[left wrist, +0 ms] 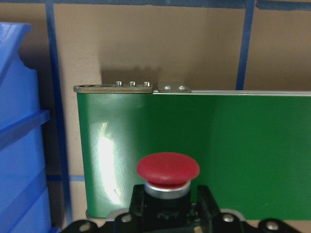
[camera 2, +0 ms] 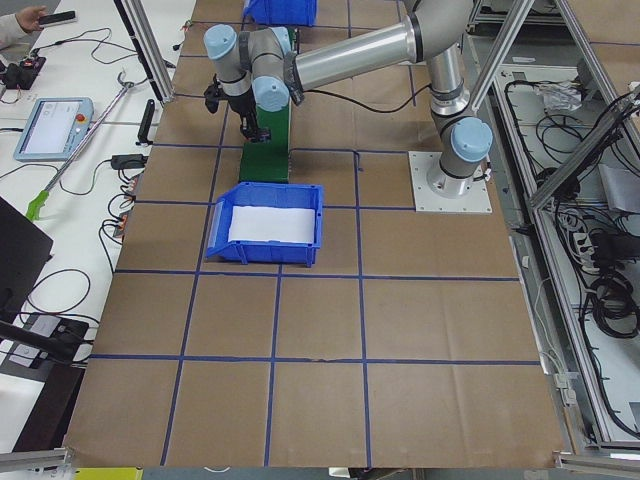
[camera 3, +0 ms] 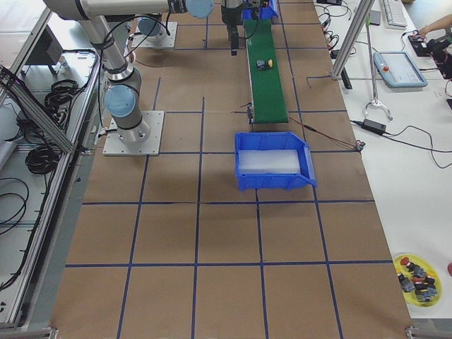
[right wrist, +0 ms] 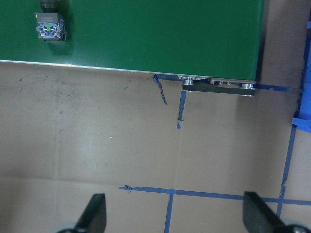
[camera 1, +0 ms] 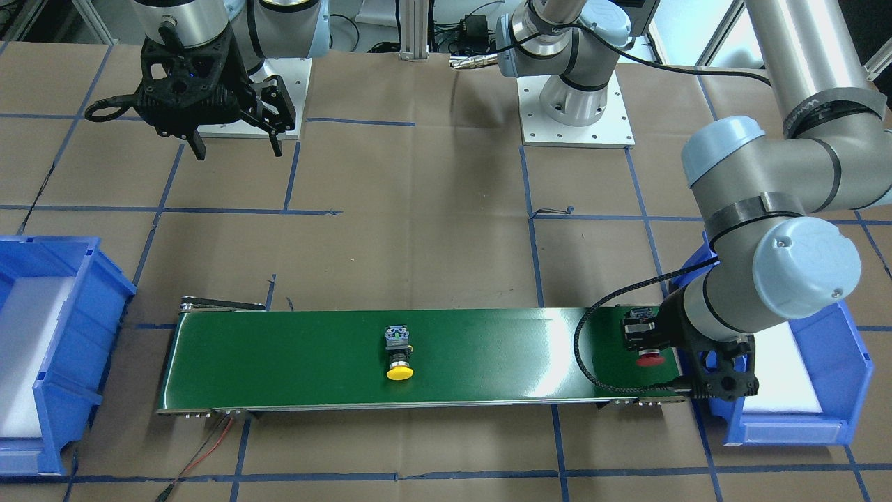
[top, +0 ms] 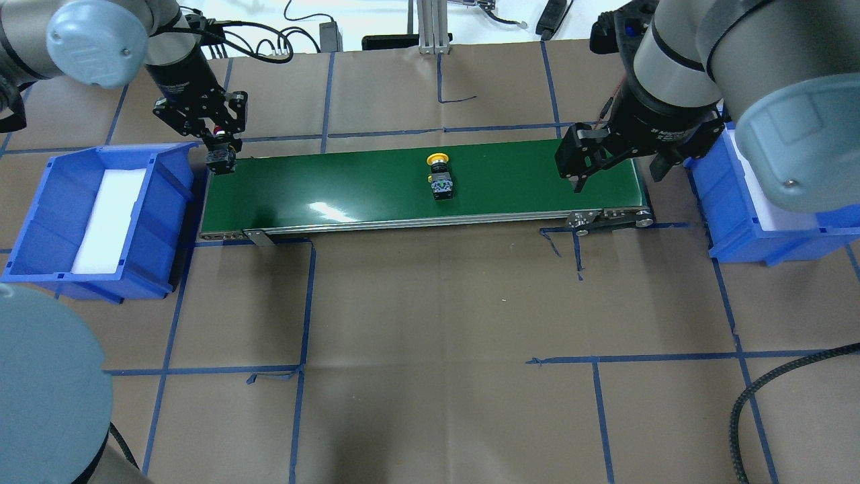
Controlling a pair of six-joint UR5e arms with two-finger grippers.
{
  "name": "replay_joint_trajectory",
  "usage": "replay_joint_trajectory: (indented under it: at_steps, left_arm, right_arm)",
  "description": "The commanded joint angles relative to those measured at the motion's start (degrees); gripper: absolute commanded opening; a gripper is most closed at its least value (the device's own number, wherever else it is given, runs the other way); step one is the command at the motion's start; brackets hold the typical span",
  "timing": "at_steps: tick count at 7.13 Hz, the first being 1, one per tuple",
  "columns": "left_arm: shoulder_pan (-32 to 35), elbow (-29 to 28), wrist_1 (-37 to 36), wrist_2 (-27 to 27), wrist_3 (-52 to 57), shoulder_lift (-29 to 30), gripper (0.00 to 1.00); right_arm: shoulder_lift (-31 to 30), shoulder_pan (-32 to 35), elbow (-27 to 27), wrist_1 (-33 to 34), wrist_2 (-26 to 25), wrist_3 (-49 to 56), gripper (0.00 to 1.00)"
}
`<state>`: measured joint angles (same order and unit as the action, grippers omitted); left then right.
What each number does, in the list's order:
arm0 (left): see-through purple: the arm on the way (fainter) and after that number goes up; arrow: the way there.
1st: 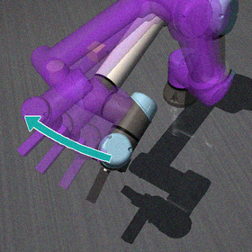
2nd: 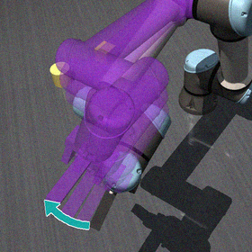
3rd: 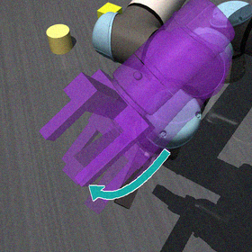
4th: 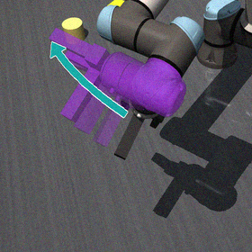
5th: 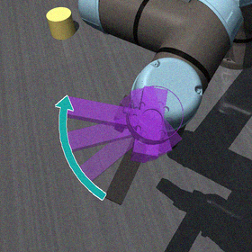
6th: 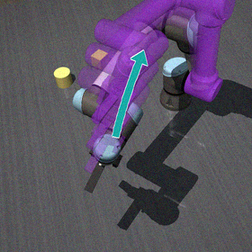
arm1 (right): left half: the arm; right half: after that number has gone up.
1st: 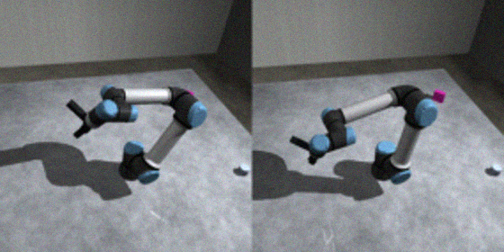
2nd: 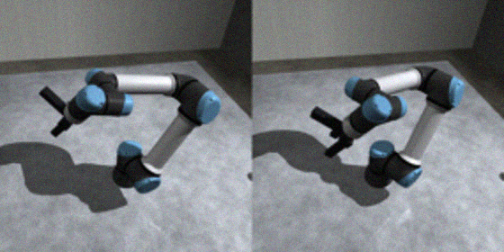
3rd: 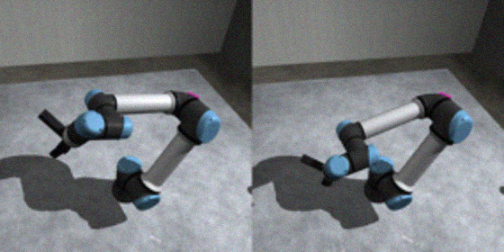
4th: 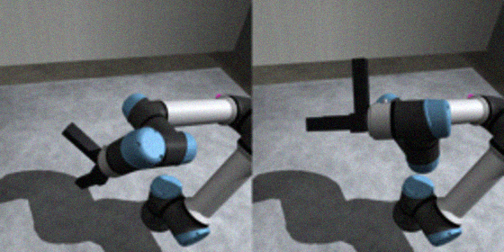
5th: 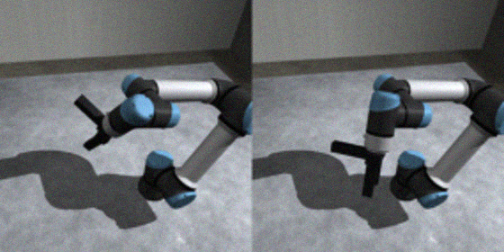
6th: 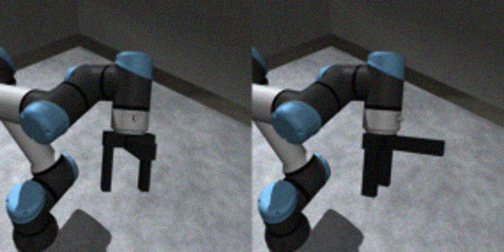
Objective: Transport two buttons from left to right
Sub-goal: 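Place red button with left gripper while right gripper approaches yellow button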
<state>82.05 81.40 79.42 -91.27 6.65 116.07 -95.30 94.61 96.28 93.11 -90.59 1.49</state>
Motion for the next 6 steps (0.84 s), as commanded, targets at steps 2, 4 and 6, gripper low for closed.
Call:
replay_joint_trajectory:
  at_steps: [2,4,6]
  left_arm:
    - [-0.05,7.09,-10.84,-0.14,0.55,0.29,0.00]
    - [-0.05,8.08,-13.77,-0.23,0.38,2.04,0.00]
    - [0.04,7.90,-13.95,-0.23,0.20,1.70,0.38]
  right_arm:
    - [-0.15,-0.04,3.12,1.11,0.59,-0.26,1.00]
    - [0.73,-0.04,3.12,5.38,0.50,-0.35,1.00]
    - [6.50,-0.04,1.90,10.21,0.76,-3.31,1.00]
